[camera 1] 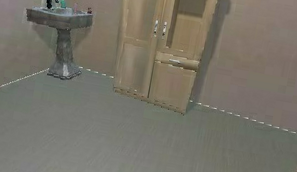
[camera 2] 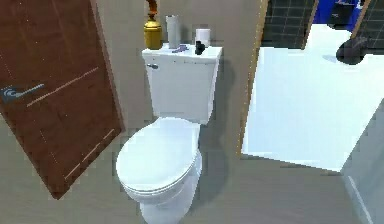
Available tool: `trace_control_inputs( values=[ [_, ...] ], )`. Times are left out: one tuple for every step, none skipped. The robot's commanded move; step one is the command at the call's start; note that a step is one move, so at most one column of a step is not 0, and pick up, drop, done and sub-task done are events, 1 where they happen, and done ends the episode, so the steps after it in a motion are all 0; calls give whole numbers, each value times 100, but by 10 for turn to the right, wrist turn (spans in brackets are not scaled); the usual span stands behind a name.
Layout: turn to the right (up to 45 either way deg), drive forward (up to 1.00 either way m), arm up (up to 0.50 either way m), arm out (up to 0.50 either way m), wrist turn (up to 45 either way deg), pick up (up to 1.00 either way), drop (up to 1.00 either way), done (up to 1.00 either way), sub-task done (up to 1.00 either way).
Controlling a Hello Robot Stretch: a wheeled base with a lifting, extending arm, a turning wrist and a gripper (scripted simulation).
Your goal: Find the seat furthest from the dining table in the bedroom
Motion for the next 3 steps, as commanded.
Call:
trace_control_inputs(
  values=[
    [0, 10, 0, 0, 0, 0, 0, 0, 0],
    [150, 0, 0, 0, 0, 0, 0, 0, 0],
    [0, 55, 0, 0, 0, 0, 0, 0, 0]
  ],
)
